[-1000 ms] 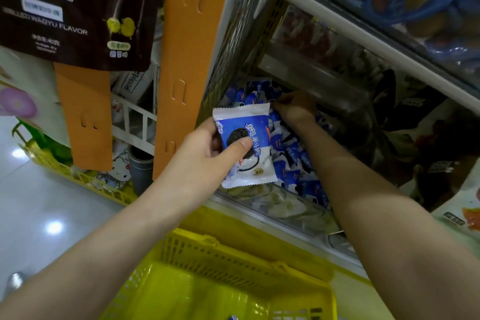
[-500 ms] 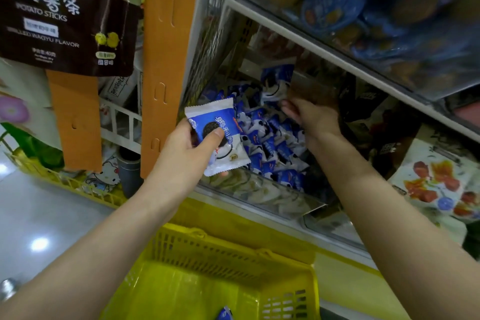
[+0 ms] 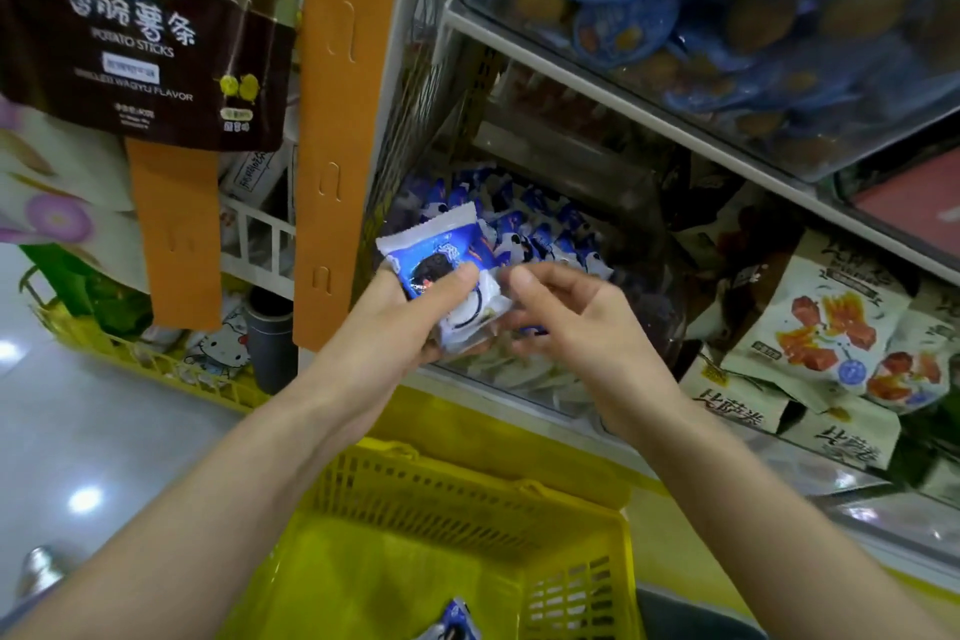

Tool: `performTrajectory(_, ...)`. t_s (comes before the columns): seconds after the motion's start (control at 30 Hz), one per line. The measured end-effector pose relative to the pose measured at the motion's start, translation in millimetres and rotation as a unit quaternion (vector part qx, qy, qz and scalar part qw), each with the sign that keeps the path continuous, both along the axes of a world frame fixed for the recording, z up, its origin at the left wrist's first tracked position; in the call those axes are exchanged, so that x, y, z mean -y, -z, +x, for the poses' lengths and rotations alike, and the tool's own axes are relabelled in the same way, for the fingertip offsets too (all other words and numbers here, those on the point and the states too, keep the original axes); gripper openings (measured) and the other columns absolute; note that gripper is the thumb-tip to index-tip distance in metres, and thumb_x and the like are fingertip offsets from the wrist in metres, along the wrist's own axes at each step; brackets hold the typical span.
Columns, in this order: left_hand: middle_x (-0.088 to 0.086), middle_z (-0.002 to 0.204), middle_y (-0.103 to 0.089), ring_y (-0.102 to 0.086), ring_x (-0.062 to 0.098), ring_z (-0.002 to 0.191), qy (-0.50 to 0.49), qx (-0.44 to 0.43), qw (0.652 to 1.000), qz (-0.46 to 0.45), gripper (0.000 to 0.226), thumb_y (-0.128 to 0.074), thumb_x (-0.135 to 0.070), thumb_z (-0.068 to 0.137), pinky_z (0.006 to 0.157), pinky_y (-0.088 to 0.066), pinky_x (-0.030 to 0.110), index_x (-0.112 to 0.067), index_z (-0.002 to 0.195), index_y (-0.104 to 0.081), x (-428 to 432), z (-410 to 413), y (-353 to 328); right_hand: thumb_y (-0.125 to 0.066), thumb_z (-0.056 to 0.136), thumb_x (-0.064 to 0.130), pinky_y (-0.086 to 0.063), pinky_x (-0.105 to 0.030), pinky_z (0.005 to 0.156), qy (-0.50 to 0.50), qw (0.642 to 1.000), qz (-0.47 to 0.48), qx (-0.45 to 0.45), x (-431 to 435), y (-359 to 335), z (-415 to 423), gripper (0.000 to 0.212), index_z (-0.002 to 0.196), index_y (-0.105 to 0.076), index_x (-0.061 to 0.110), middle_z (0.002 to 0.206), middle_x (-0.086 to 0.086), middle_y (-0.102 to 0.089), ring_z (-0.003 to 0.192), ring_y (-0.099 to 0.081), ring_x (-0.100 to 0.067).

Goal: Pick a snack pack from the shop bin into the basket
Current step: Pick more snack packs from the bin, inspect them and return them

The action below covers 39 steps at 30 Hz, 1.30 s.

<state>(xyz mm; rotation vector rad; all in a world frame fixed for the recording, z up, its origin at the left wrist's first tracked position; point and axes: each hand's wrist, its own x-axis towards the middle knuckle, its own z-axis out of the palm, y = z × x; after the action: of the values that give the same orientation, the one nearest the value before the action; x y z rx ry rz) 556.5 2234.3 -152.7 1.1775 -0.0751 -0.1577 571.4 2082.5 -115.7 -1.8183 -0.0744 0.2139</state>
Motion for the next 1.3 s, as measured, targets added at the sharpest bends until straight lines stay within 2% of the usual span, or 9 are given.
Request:
performTrajectory(0.1,-0.001,0.118,-0.066,-0.065,0.017,0.105,0.003,-0.011,1.0,-0.018,0.057,-0.057,-0.034,0.082,0.091,-0.051,0.04,-0.02,0.134,-0.039,-4,0,1,-0.048,0.093,0.034,-0.048,-0.007,0.061,0.016,0.997,-0.064,0.033,-1,1,4,0.013,0.101,-0.058,0.029,0.097,0.008,-0.062,0.076,-0.06,0.007)
performTrajectory(0.23,0.002,0.112,-0.069,-0.067,0.017,0.1,0.003,-0.015,0.997,-0.074,0.052,-0.055,-0.03,0.08,0.074,-0.056,0.027,-0.015,0.13,-0.047,-9,1,1,-0.056,0.09,0.031,-0.051,-0.013,0.078,-0.045,0.993,-0.107,0.011,-2,5,9,0.018,0.108,-0.058,0.032,0.106,0.012,-0.064,0.093,-0.06,0.001)
performTrajectory(0.43,0.005,0.112,-0.069,-0.066,0.023,0.102,0.01,-0.019,0.993,-0.114,0.044,-0.054,-0.028,0.082,0.078,-0.057,0.036,-0.014,0.124,-0.052,-15,3,1,-0.059,0.089,0.012,-0.054,-0.016,0.063,-0.051,0.998,-0.042,0.009,-7,10,15,0.012,0.094,-0.067,0.02,0.083,0.009,-0.073,0.074,-0.067,-0.002)
performTrajectory(0.53,0.004,0.111,-0.069,-0.067,0.022,0.1,-0.017,-0.036,0.994,-0.106,0.033,-0.049,-0.02,0.09,0.076,-0.058,0.039,-0.012,0.122,-0.054,-19,5,5,-0.058,0.09,0.015,-0.051,-0.013,0.058,-0.002,0.999,-0.038,0.026,-6,10,32,0.01,0.087,-0.066,0.021,0.08,0.006,-0.072,0.07,-0.067,-0.003)
performTrajectory(0.73,0.005,0.099,-0.073,-0.07,0.02,0.088,-0.071,-0.062,0.994,-0.054,0.024,-0.049,-0.017,0.093,0.066,-0.059,0.03,-0.011,0.114,-0.057,-18,7,9,-0.054,0.093,0.015,-0.054,-0.015,0.06,0.19,0.974,-0.106,0.068,5,18,124,0.024,0.109,-0.059,-0.002,0.105,-0.017,-0.065,0.08,-0.066,-0.021)
performTrajectory(0.83,0.001,0.097,-0.073,-0.07,0.018,0.088,-0.076,-0.059,0.995,-0.03,0.023,-0.049,-0.02,0.092,0.075,-0.058,0.035,-0.017,0.114,-0.058,-16,9,10,-0.049,0.094,0.02,-0.053,-0.036,0.086,0.199,0.957,-0.203,0.063,3,28,166,0.026,0.11,-0.059,0.001,0.111,-0.02,-0.063,0.094,-0.063,-0.029)
performTrajectory(0.93,-0.003,0.096,-0.074,-0.07,0.017,0.09,-0.074,-0.053,0.996,-0.018,0.019,-0.049,-0.023,0.092,0.086,-0.054,0.041,-0.025,0.107,-0.06,-15,11,10,-0.052,0.093,0.02,-0.051,-0.042,0.09,0.169,0.943,-0.285,0.037,0,30,190,0.029,0.115,-0.056,0.003,0.116,-0.018,-0.06,0.1,-0.061,-0.03)
performTrajectory(1.2,-0.008,0.092,-0.073,-0.069,0.006,0.083,-0.059,-0.043,0.997,-0.023,0.019,-0.049,-0.021,0.091,0.062,-0.054,0.015,-0.026,0.106,-0.059,-13,12,10,-0.053,0.092,0.02,-0.044,-0.026,0.076,0.134,0.907,-0.391,0.081,-10,32,217,0.034,0.122,-0.054,0.003,0.12,-0.016,-0.058,0.105,-0.058,-0.027)
performTrajectory(1.3,-0.009,0.093,-0.073,-0.069,0.003,0.082,-0.057,-0.039,0.997,-0.02,0.019,-0.049,-0.021,0.091,0.056,-0.048,0.009,-0.026,0.107,-0.059,-12,11,10,-0.052,0.093,0.021,-0.044,-0.029,0.084,0.125,0.902,-0.404,0.087,-14,39,220,0.037,0.126,-0.051,0.004,0.126,-0.016,-0.054,0.112,-0.054,-0.028)
